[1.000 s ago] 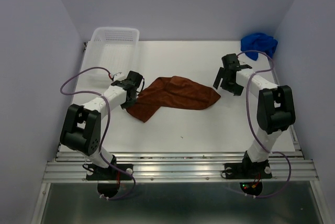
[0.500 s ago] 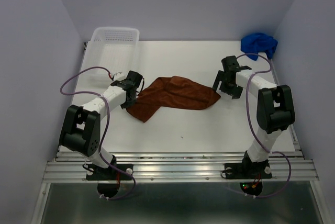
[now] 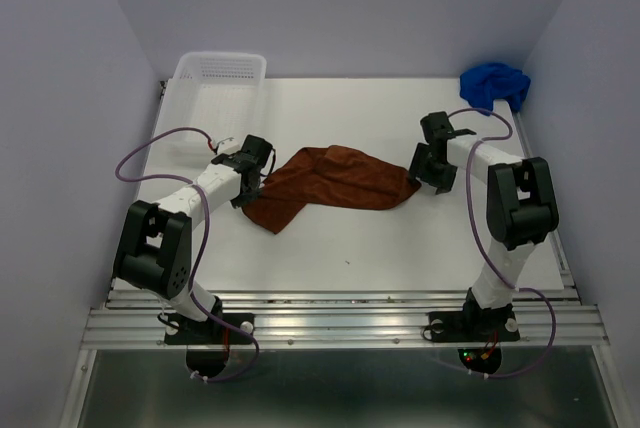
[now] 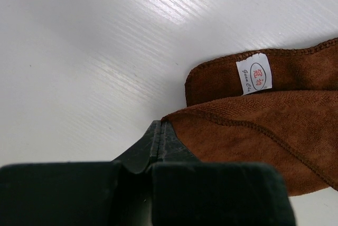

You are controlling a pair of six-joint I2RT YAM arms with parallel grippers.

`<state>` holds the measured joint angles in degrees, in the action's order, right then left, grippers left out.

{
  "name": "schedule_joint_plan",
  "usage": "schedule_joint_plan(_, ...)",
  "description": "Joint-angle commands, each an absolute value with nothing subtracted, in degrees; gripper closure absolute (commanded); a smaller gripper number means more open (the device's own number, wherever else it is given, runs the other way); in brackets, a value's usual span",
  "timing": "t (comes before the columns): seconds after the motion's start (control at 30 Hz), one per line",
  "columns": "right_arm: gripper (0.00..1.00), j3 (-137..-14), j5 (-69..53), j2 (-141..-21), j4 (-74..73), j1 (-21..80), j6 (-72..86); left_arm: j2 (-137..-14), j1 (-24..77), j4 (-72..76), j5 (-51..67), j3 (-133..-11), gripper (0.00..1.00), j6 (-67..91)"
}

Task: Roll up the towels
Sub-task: Flatten the towel

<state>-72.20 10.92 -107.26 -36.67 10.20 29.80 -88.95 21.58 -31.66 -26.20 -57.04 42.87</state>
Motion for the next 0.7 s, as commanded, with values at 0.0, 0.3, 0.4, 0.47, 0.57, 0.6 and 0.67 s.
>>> schedule_joint_plan(0.0,0.27,-71.98,9.32,-108.10,-33.93,10.02,29.44,-87.19,21.53,-32.17,-27.33,-58.01,1.00,42.54)
schedule_joint_plan(0.3,0.52,-72.16,6.86,-109.69,-31.99,10.02,30.32,-86.84,21.53,-31.91,-27.16,-57.66,1.00,42.36)
schedule_joint_plan(0.4,0.59,-71.46,5.98,-109.60,-31.03,10.02,30.50,-86.75,21.45,-31.99,-27.07,-57.48,1.00,42.54)
schedule_joint_plan(0.47,0.63,-71.28,5.71,-109.95,-30.15,10.02,30.58,-86.57,21.53,-31.73,-26.98,-57.48,1.00,42.45)
schedule_joint_plan(0.57,0.76,-71.37,5.80,-110.39,-29.62,10.02,30.50,-86.57,21.53,-31.82,-27.07,-57.48,1.00,42.36)
schedule_joint_plan(0.6,0.81,-71.45,5.71,-110.39,-29.45,10.02,30.59,-86.66,21.45,-31.99,-27.33,-57.57,1.00,42.45)
schedule_joint_plan(0.67,0.99,-71.54,6.24,-109.34,-28.57,10.02,30.24,-86.49,21.53,-32.61,-27.95,-57.83,1.00,42.71)
